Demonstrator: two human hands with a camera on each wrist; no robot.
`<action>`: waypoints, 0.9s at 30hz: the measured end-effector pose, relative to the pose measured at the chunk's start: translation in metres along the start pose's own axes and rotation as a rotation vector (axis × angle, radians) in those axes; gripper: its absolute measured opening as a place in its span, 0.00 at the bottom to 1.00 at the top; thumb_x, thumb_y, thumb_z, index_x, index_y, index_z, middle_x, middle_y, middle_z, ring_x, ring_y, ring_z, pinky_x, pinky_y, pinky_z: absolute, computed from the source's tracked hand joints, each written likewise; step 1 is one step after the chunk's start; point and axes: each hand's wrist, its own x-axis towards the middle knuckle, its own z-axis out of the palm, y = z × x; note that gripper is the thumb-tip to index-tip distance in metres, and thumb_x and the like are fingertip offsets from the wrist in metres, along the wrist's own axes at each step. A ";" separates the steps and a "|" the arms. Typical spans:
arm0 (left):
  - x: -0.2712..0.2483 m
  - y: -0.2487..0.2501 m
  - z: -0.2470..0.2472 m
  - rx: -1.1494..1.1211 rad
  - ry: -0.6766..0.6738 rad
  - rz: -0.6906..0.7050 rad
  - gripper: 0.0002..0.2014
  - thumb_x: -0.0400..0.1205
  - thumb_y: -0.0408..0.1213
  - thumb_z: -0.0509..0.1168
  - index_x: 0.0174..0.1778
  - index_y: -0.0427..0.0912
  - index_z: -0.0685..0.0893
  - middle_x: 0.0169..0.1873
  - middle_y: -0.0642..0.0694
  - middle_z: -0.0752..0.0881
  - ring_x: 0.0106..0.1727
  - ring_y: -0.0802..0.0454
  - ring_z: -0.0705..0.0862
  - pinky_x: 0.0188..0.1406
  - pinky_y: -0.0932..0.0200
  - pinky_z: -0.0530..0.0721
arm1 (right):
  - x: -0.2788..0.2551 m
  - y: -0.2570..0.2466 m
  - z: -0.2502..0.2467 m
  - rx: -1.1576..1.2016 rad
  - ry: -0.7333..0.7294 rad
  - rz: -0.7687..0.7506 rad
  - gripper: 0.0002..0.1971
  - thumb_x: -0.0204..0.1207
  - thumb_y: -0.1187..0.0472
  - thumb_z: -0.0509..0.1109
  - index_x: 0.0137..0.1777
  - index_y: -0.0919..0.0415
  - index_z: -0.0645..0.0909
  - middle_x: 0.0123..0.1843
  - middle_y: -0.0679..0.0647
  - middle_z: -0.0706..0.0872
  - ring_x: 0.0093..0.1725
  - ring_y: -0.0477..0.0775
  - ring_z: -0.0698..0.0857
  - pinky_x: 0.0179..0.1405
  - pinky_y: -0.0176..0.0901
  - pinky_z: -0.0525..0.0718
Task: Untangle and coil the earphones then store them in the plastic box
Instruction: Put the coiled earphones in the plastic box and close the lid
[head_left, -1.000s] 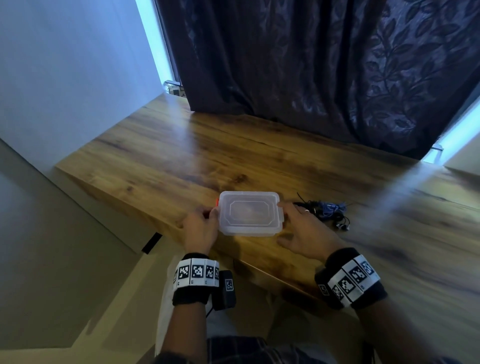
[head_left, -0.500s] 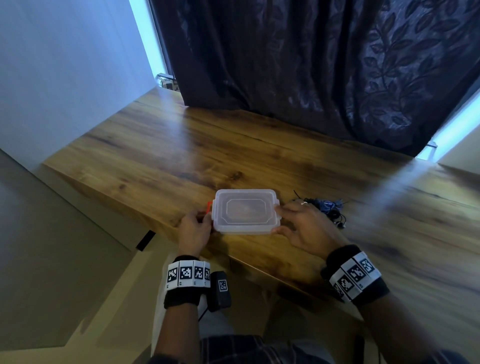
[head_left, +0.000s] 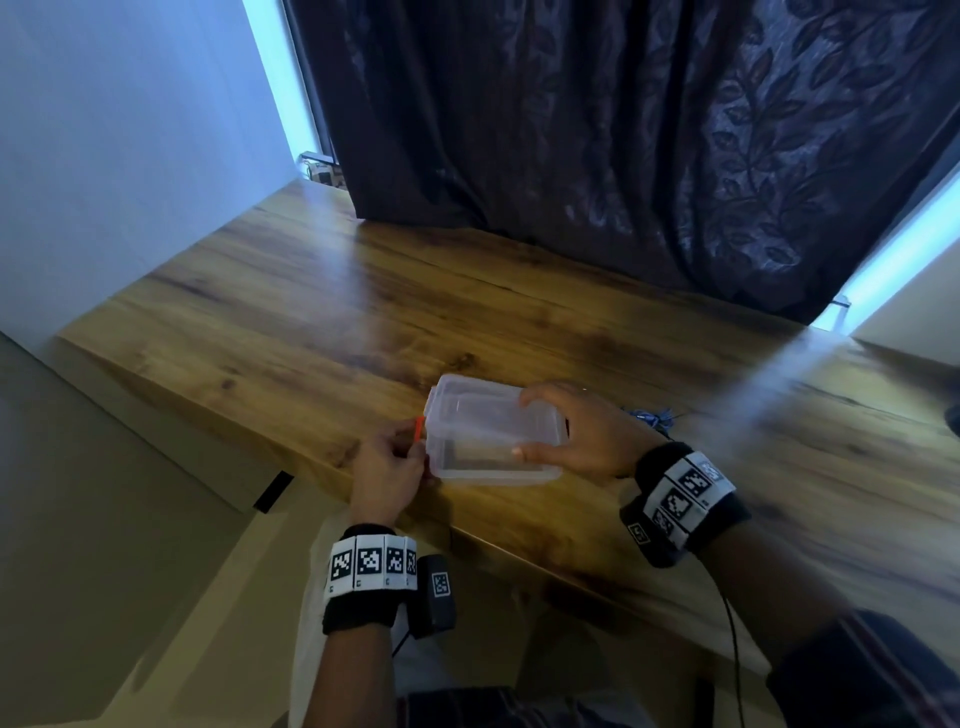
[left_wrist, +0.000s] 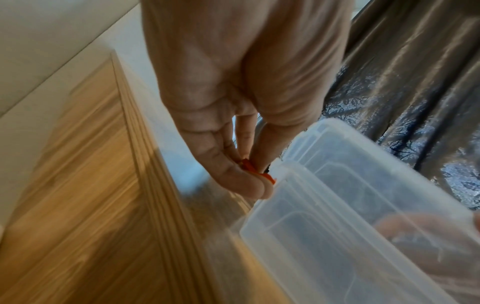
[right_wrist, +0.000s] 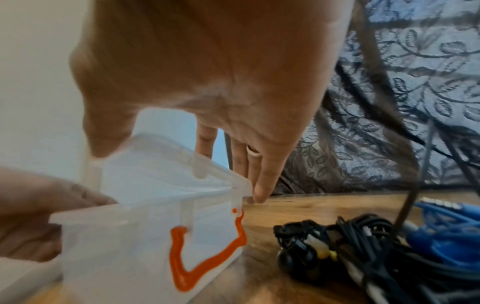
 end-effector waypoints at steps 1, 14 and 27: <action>0.000 0.000 0.000 0.005 0.000 0.003 0.14 0.84 0.35 0.67 0.66 0.43 0.83 0.39 0.59 0.82 0.36 0.65 0.83 0.28 0.74 0.76 | 0.001 -0.002 -0.004 0.075 0.006 0.026 0.28 0.79 0.36 0.69 0.75 0.43 0.72 0.72 0.46 0.78 0.64 0.49 0.82 0.55 0.45 0.85; 0.005 0.008 -0.003 0.012 -0.043 0.043 0.16 0.81 0.54 0.69 0.64 0.57 0.86 0.52 0.52 0.90 0.53 0.52 0.88 0.52 0.46 0.89 | 0.042 0.038 -0.044 -0.022 0.386 0.340 0.17 0.86 0.49 0.64 0.65 0.62 0.80 0.57 0.55 0.87 0.54 0.56 0.86 0.55 0.53 0.86; 0.011 0.007 -0.001 0.020 -0.041 0.033 0.13 0.82 0.50 0.70 0.61 0.55 0.88 0.47 0.52 0.90 0.48 0.53 0.88 0.52 0.41 0.90 | -0.008 0.062 0.015 -0.068 0.017 0.639 0.53 0.62 0.29 0.80 0.84 0.33 0.55 0.83 0.63 0.53 0.83 0.80 0.53 0.76 0.79 0.68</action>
